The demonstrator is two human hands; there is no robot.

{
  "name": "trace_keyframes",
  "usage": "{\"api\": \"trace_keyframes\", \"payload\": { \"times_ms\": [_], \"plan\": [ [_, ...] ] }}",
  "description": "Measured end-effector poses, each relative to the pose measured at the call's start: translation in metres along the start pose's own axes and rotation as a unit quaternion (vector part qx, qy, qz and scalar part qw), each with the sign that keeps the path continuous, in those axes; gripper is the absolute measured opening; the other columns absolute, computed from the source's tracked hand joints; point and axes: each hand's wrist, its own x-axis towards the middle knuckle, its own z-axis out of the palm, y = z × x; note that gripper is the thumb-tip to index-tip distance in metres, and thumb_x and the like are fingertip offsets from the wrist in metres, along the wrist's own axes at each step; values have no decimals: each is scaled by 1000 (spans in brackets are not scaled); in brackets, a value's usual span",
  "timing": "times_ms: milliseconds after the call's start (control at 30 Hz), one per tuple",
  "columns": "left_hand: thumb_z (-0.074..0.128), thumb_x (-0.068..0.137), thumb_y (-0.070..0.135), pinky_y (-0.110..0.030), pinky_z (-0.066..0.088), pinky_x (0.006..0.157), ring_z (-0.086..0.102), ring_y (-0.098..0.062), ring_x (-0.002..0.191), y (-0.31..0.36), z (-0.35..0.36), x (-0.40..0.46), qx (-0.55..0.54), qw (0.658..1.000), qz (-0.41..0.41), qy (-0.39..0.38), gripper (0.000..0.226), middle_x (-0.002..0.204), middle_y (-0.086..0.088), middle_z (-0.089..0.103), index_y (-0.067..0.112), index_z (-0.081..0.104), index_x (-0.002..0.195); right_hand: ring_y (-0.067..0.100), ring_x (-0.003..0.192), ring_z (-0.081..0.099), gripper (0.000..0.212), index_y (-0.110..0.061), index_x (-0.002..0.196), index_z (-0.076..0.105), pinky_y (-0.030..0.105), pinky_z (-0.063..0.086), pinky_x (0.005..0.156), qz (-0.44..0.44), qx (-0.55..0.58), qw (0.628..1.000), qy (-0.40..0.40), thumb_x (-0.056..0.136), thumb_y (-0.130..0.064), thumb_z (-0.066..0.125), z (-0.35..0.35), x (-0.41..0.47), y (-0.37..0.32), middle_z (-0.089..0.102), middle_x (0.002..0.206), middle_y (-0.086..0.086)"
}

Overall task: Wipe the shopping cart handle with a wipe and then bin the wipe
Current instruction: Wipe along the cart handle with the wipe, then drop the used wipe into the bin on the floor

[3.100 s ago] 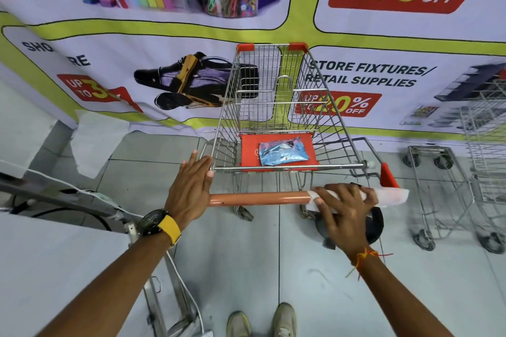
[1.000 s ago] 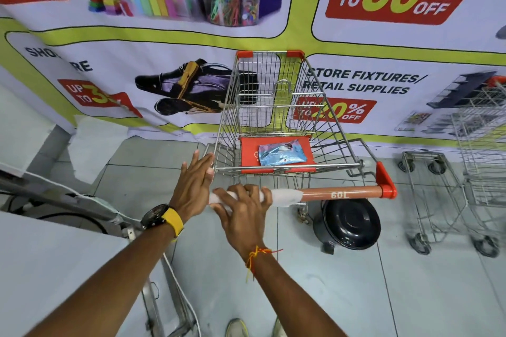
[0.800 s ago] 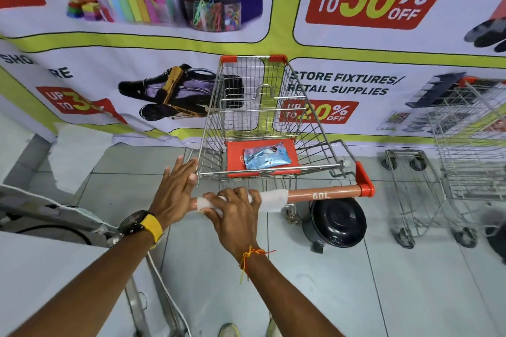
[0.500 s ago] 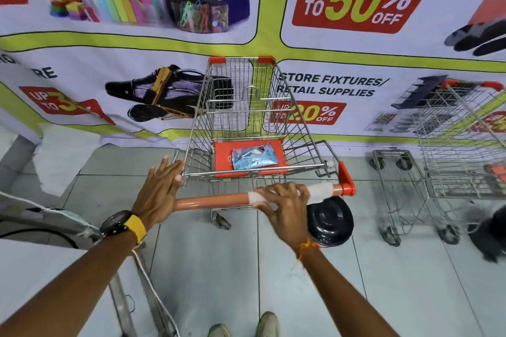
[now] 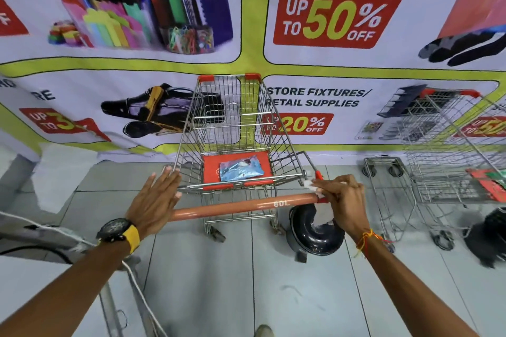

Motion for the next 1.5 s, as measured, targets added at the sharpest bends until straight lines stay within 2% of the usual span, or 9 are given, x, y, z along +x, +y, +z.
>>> {"api": "trace_keyframes", "payload": {
  "times_ms": [67, 233, 433, 567, 667, 800, 1167, 1333, 1500],
  "plan": [
    [-6, 92, 52, -42, -5, 124, -7, -21, 151, 18, -4, 6, 15, 1000, 11, -6, 75, 163, -6, 4, 10, 7, 154, 13, 86, 45, 32, -32, 114, 73, 18, 39, 71, 23, 41, 999, 5, 90, -11, 70, -7, 6, 1, 77, 97, -5],
    [-3, 94, 55, -42, -4, 124, -2, -22, 151, 80, -11, 34, -2, 999, 43, -3, 76, 164, -8, 9, 11, 11, 155, 19, 89, 72, 12, -16, 99, 81, 37, 57, 80, 39, 59, 997, 16, 91, -18, 72, -36, 25, 9, 81, 99, 2],
    [-7, 92, 54, -39, -10, 122, -13, -17, 148, 167, -17, 72, 18, 995, 100, 1, 76, 162, -3, -3, 13, 5, 155, 21, 99, 69, 41, -15, 108, 77, 35, 55, 92, 125, -18, 991, -44, 70, -24, 90, -75, 18, 51, 75, 106, -1],
    [-6, 93, 59, -38, -14, 120, -16, -18, 148, 227, -17, 100, -3, 988, 153, -5, 78, 161, -2, -7, 13, 4, 155, 39, 93, 71, 13, -9, 92, 78, 45, 58, 84, 167, -107, 979, -38, 81, -10, 71, -87, -17, 83, 78, 94, 18],
    [16, 103, 47, -39, -13, 122, -11, -20, 151, 269, -11, 129, 14, 981, 193, -21, 64, 164, -5, -2, 12, 3, 155, 40, 91, 69, 21, -14, 98, 77, 41, 56, 78, 225, -93, 970, 2, 87, -9, 60, -87, -38, 105, 77, 90, 22],
    [17, 103, 48, -43, -4, 125, -6, -20, 152, 310, 0, 161, 18, 969, 243, -47, 65, 165, -5, 2, 12, 4, 155, 35, 103, 71, 42, -13, 110, 78, 42, 56, 96, 241, -6, 970, 26, 86, 9, 51, -86, -47, 123, 78, 110, 15],
    [3, 96, 63, -41, -6, 124, -8, -17, 152, 327, 44, 227, 33, 933, 336, -124, 75, 165, -2, 0, 17, 3, 155, 5, 67, 61, 13, -14, 85, 78, 28, 48, 66, 351, 249, 892, 136, 86, -6, 68, -99, -16, 152, 71, 73, -2],
    [-7, 89, 68, -39, -10, 122, -10, -15, 151, 324, 52, 234, 14, 930, 343, -130, 83, 165, 1, 1, 19, 4, 155, 6, 90, 70, 18, -13, 103, 79, 26, 57, 81, 340, 239, 880, 230, 90, -6, 68, -83, -20, 160, 74, 102, -4],
    [-2, 89, 69, -41, -5, 124, -9, -15, 151, 323, 49, 232, 11, 925, 352, -141, 82, 164, 2, 0, 20, 1, 155, -8, 78, 67, 20, -25, 98, 80, 22, 54, 73, 353, 152, 888, 254, 87, -10, 72, -58, -26, 162, 77, 87, -8]
  ]
}}
